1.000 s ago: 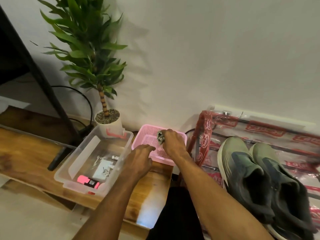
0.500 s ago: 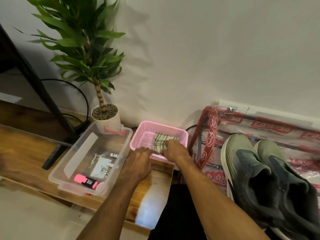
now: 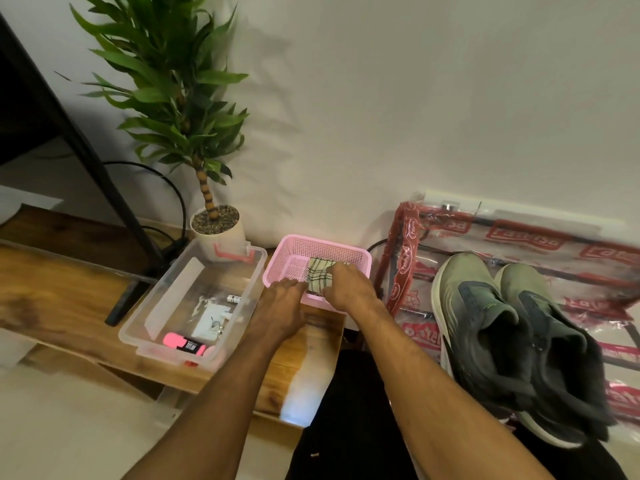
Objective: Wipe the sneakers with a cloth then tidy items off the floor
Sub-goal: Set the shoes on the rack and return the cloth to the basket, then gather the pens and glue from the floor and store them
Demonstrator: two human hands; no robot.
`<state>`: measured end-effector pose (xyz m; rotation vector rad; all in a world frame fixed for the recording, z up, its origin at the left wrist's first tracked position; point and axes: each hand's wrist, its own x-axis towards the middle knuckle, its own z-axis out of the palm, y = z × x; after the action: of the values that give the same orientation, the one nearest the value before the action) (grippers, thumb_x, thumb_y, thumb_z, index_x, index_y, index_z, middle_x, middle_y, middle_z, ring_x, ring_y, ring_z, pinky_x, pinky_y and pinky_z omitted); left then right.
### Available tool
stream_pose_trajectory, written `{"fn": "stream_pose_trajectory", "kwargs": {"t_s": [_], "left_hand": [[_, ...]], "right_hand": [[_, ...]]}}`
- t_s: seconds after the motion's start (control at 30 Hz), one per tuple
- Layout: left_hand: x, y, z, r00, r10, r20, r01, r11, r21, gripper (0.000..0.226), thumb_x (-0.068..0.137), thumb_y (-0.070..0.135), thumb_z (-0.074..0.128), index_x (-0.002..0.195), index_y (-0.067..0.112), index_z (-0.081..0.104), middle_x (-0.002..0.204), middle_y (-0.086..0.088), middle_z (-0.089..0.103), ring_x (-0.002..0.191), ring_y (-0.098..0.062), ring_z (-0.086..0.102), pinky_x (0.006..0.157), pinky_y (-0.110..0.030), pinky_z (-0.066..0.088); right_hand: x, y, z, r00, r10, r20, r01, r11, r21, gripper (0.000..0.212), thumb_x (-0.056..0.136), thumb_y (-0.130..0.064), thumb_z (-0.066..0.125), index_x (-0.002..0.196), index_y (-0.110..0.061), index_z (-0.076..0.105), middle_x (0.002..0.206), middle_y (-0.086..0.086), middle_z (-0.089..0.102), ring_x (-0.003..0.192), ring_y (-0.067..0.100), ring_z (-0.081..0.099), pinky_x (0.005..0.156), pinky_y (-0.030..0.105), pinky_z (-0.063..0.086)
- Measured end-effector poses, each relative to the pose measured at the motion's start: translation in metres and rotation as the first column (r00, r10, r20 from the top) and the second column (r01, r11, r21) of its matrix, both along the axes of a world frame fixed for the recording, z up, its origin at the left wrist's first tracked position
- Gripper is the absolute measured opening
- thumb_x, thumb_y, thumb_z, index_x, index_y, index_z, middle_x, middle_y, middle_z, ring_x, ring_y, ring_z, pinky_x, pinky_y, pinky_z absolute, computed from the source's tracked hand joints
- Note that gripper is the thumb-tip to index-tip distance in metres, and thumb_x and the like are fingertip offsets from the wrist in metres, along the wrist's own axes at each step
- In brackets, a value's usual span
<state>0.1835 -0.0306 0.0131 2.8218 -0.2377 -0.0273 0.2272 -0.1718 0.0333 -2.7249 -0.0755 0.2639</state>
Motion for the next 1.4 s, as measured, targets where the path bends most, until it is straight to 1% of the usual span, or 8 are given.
{"fn": "stream_pose_trajectory", "kwargs": {"t_s": [0.2, 0.4, 0.63, 0.73, 0.87, 1.03, 1.2, 1.4], "left_hand": [[-0.008, -0.006, 0.021, 0.999, 0.038, -0.009, -0.038, 0.999, -0.001, 0.056, 0.083, 0.020, 0.063, 0.138, 0.020, 0.051, 0.134, -0.008, 0.057, 0.120, -0.029, 0.050, 0.098, -0.040, 0.046], [-0.022, -0.022, 0.050, 0.996, 0.033, 0.084, -0.032, 0.999, -0.004, 0.053, 0.083, 0.011, 0.058, 0.134, 0.021, 0.054, 0.131, -0.007, 0.060, 0.122, -0.026, 0.052, 0.098, -0.037, 0.045], [-0.044, -0.064, 0.105, 0.974, -0.026, 0.224, 0.024, 1.000, 0.014, 0.044, 0.086, 0.017, 0.059, 0.129, 0.024, 0.057, 0.126, -0.004, 0.063, 0.114, -0.025, 0.059, 0.090, -0.037, 0.049], [-0.053, -0.095, 0.127, 0.969, -0.086, 0.232, 0.081, 0.996, 0.030, 0.040, 0.089, 0.019, 0.057, 0.129, 0.025, 0.057, 0.126, -0.004, 0.063, 0.115, -0.026, 0.058, 0.087, -0.036, 0.047], [-0.066, -0.150, 0.148, 0.945, -0.193, 0.265, 0.210, 0.977, -0.036, 0.030, 0.090, 0.019, 0.057, 0.120, 0.023, 0.064, 0.112, -0.004, 0.069, 0.096, -0.026, 0.064, 0.075, -0.032, 0.049], [-0.077, -0.220, 0.154, 0.905, -0.319, 0.282, 0.357, 0.929, -0.096, 0.040, 0.089, 0.015, 0.057, 0.128, 0.023, 0.059, 0.125, -0.001, 0.065, 0.112, -0.019, 0.062, 0.093, -0.039, 0.052], [-0.091, -0.289, 0.152, 0.857, -0.425, 0.292, 0.465, 0.881, -0.083, 0.042, 0.086, 0.018, 0.056, 0.127, 0.024, 0.059, 0.122, -0.004, 0.065, 0.112, -0.024, 0.060, 0.092, -0.040, 0.051], [-0.121, -0.379, 0.135, 0.778, -0.587, 0.223, 0.619, 0.777, -0.115, 0.043, 0.086, 0.015, 0.057, 0.128, 0.025, 0.059, 0.123, -0.002, 0.065, 0.113, -0.022, 0.060, 0.092, -0.038, 0.050]], "right_hand": [[-0.027, -0.012, 0.024, 0.998, 0.044, 0.035, -0.046, 0.996, 0.078, 0.039, 0.085, -0.015, 0.063, 0.124, -0.014, 0.063, 0.122, 0.008, 0.064, 0.106, 0.029, 0.063, 0.092, 0.038, 0.052], [-0.051, -0.032, 0.050, 0.993, 0.105, 0.050, -0.111, 0.983, 0.147, 0.036, 0.086, -0.018, 0.064, 0.122, -0.019, 0.066, 0.123, 0.006, 0.066, 0.107, 0.023, 0.064, 0.096, 0.037, 0.051], [-0.094, -0.078, 0.095, 0.967, 0.113, 0.229, -0.149, 0.978, 0.144, 0.032, 0.090, -0.016, 0.061, 0.122, -0.015, 0.067, 0.122, 0.003, 0.067, 0.108, 0.020, 0.065, 0.099, 0.040, 0.050], [-0.112, -0.110, 0.114, 0.947, 0.079, 0.311, -0.133, 0.978, 0.158, 0.028, 0.091, -0.018, 0.059, 0.116, -0.018, 0.070, 0.113, 0.000, 0.071, 0.097, 0.016, 0.067, 0.092, 0.039, 0.054], [-0.134, -0.166, 0.131, 0.927, -0.067, 0.368, -0.021, 0.973, 0.229, 0.025, 0.090, -0.017, 0.060, 0.110, -0.024, 0.073, 0.098, -0.004, 0.074, 0.079, 0.011, 0.066, 0.079, 0.032, 0.054], [-0.160, -0.232, 0.133, 0.909, -0.209, 0.362, 0.134, 0.966, 0.222, 0.027, 0.090, -0.022, 0.061, 0.115, -0.020, 0.070, 0.115, 0.001, 0.071, 0.103, 0.018, 0.066, 0.092, 0.039, 0.053], [-0.194, -0.296, 0.131, 0.872, -0.344, 0.347, 0.286, 0.935, 0.210, 0.031, 0.088, -0.021, 0.060, 0.116, -0.021, 0.071, 0.113, 0.001, 0.072, 0.102, 0.019, 0.066, 0.090, 0.037, 0.053], [-0.240, -0.374, 0.112, 0.799, -0.525, 0.292, 0.455, 0.846, 0.276, 0.027, 0.087, -0.024, 0.059, 0.111, -0.024, 0.072, 0.102, -0.001, 0.074, 0.087, 0.019, 0.068, 0.082, 0.043, 0.057]]}}
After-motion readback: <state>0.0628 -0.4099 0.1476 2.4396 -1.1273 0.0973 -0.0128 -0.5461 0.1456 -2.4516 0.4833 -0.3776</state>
